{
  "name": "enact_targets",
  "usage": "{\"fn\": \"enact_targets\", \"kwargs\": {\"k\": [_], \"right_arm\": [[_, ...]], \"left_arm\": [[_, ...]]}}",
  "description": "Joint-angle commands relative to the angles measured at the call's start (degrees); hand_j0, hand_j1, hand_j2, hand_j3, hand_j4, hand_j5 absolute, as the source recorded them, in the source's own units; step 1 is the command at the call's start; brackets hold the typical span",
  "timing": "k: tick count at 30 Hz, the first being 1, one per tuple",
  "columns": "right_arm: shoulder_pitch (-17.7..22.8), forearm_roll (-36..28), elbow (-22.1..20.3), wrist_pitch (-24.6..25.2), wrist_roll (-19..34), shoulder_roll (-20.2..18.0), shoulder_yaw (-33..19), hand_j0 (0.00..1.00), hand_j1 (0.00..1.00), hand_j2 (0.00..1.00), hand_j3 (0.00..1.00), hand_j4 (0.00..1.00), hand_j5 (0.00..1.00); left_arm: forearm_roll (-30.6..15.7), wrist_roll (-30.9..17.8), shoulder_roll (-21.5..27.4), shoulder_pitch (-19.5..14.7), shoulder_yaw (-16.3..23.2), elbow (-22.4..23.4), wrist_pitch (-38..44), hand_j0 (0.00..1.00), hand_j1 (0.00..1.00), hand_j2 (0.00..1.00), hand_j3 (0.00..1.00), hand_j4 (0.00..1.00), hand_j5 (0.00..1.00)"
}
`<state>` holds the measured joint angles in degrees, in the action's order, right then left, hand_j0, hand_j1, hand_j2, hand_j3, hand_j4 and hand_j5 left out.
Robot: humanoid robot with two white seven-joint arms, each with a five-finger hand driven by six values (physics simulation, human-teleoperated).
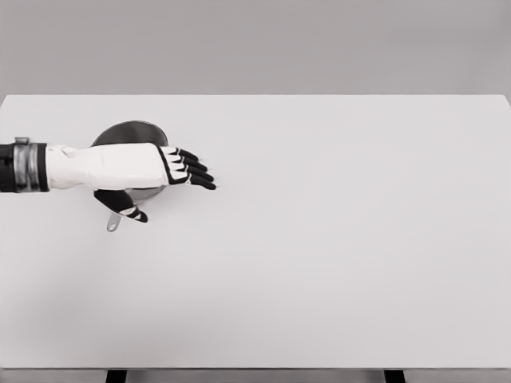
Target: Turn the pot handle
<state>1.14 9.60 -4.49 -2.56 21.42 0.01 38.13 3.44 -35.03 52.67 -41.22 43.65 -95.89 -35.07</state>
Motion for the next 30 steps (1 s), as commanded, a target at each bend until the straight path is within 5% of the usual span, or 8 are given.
{"fn": "enact_targets", "kwargs": {"k": [1, 30], "right_arm": [[0.00, -0.02, 0.01, 0.01, 0.02, -0.01, 0.01, 1.00, 1.00, 1.00, 1.00, 1.00, 1.00], [0.00, -0.02, 0.01, 0.01, 0.02, -0.01, 0.01, 1.00, 1.00, 1.00, 1.00, 1.00, 1.00]], "left_arm": [[2.52, 0.03, 0.59, 0.00, -0.06, 0.00, 0.07, 1.00, 1.00, 1.00, 1.00, 1.00, 1.00], [9.83, 0.03, 4.10, 2.11, -0.32, 0.53, 0.07, 1.00, 1.00, 1.00, 1.00, 1.00, 1.00]]}}
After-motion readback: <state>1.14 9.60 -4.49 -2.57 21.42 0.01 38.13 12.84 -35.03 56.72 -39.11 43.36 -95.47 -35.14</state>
